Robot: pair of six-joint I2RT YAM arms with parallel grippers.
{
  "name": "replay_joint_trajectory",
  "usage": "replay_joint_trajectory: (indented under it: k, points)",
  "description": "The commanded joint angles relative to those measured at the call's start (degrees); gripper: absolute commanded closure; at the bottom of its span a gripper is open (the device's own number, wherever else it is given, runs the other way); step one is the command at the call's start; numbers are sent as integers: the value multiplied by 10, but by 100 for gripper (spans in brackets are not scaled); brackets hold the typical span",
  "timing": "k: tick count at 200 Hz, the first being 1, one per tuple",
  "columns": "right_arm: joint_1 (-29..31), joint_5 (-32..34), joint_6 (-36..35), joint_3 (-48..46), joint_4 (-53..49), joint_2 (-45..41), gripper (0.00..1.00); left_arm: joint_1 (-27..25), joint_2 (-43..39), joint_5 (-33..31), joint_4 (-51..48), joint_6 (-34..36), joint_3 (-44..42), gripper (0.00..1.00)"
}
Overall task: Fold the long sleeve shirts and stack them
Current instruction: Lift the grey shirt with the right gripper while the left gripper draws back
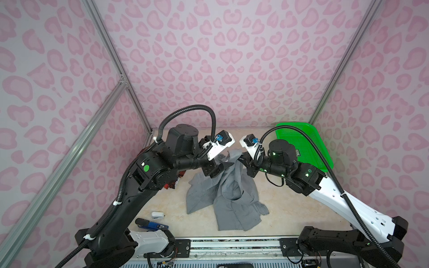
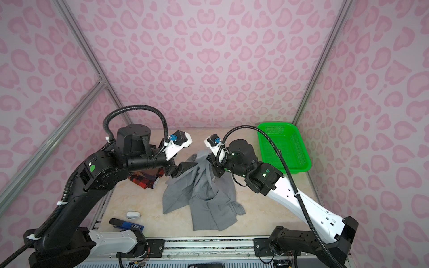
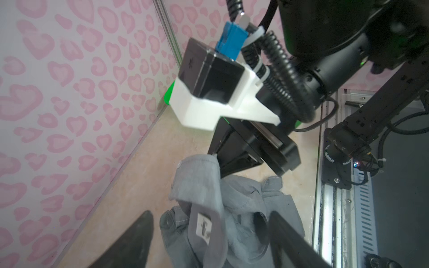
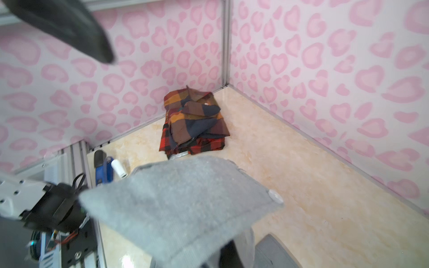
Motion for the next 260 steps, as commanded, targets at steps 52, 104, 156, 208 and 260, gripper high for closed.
replay_joint_trajectory:
  k: [52,104,156,208,260]
  points:
    - [-174,-129,206,-20,102,-36,100,-2,-265,-90,194,-80,-369,3]
    - [-293,-213,360,-26,143,-68,100,-3,-258,-143,316,-165,-543,0]
    - [-320,-246,374,34,123,-87,100,-14,-159,-188,490,-287,-632,0]
    - [-320,-249,384,50,134,-90,100,-25,-124,-86,704,-422,-719,3]
    - [-316,-281,414,73,170,-84,100,-31,-102,-93,798,-447,-773,3]
